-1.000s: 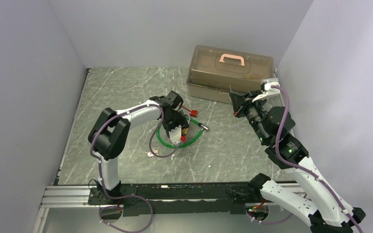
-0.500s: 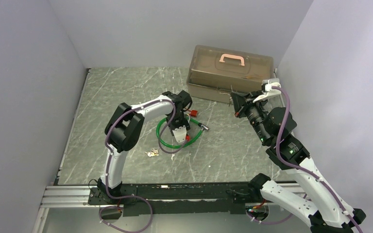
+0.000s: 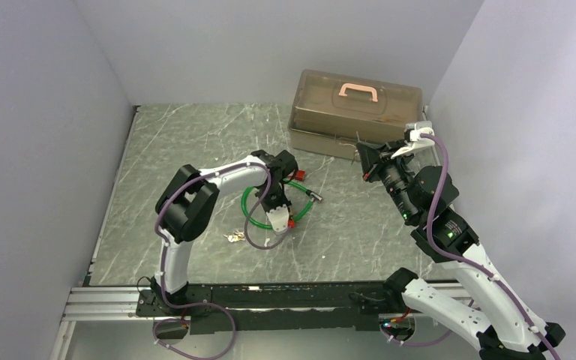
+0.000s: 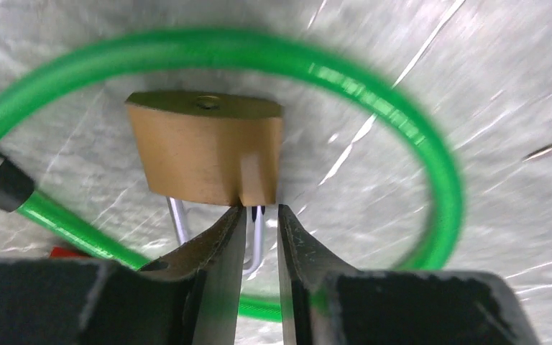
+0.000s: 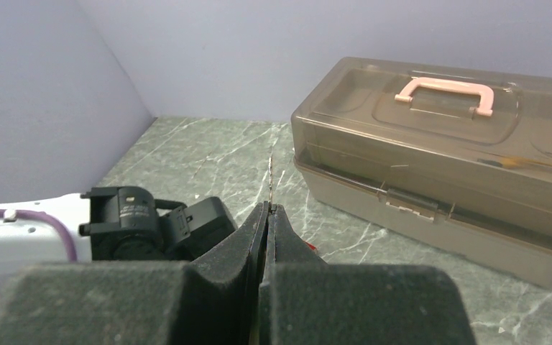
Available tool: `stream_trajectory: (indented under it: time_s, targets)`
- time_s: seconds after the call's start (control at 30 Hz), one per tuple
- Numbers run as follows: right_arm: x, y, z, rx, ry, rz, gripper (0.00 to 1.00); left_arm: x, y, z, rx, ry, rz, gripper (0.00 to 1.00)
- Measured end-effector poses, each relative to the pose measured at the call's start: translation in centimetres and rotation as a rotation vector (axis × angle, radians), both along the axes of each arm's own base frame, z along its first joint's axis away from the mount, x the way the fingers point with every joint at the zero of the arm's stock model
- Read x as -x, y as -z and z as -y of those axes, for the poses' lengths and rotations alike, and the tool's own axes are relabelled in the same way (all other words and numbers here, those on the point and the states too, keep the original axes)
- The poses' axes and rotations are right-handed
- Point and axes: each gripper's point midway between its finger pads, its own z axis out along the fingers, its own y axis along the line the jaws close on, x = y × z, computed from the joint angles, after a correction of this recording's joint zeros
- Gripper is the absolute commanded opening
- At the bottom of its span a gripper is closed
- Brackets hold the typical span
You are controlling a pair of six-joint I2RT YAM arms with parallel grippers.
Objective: Unlock with the key
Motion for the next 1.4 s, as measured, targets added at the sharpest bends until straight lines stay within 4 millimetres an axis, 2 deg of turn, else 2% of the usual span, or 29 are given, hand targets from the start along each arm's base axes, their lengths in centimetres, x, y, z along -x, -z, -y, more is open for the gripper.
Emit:
stream_trajectory:
  time_s: [0.17,0.23,0.33,0.37,0.43,0.5,0.6,0.77,0.8,0.87,1.03,1.13,1.27,1.4]
  targets:
    - [0.0,0.0,0.0,-0.001,0.0,0.0,0.0,3.6,-0.6,-0.5,-0.009,-0.143,-0.079,0.36]
    - [0.1,-0.1,0.0,-0.002,0.0,0.002,0.0,4.1,-0.9,-0.3,-0.001,-0.206,-0.1,0.45]
    - [0.1,-0.2,0.1,-0.005,0.0,0.004,0.0,4.7,-1.0,-0.7,-0.007,-0.31,-0.133,0.54]
    - [0.1,-0.2,0.1,-0.005,0.0,0.004,0.0,4.6,-1.0,-0.7,-0.008,-0.335,-0.138,0.59]
    - [0.1,-0.1,0.1,-0.005,0.0,0.004,0.0,4.4,-1.0,-0.9,-0.002,-0.392,-0.143,0.78]
    - [0.1,-0.1,0.1,-0.004,0.0,0.003,0.0,4.2,-1.1,-0.9,0.004,-0.428,-0.147,0.83]
    - [0.1,-0.1,0.1,-0.003,0.0,0.002,0.0,3.7,-1.9,-0.5,0.03,-0.5,-0.159,0.86]
    - [-0.1,0.1,-0.1,0.001,0.0,-0.003,0.0,2.8,-4.7,2.0,0.135,-0.573,-0.19,0.92]
    - [-0.1,0.1,-0.1,0.001,0.0,-0.004,0.0,2.8,-5.0,2.4,0.15,-0.582,-0.201,0.98]
    - [-0.1,0.1,-0.1,0.002,0.001,-0.005,0.0,3.3,-5.3,2.9,0.167,-0.601,-0.24,0.99]
    - [-0.1,0.1,0.1,0.0,0.008,-0.002,0.0,4.8,-5.1,3.0,0.156,-0.606,-0.321,0.99]
    - [0.0,0.0,0.2,-0.002,0.009,0.001,0.0,5.5,-4.2,2.7,0.121,-0.602,-0.363,0.99]
    - [0.0,-0.3,0.2,-0.004,0.009,0.004,0.0,5.5,-2.1,2.7,0.08,-0.61,-0.393,0.99]
    - [0.1,-0.5,0.2,-0.007,0.009,0.008,0.0,5.1,-1.2,2.8,0.078,-0.614,-0.389,0.99]
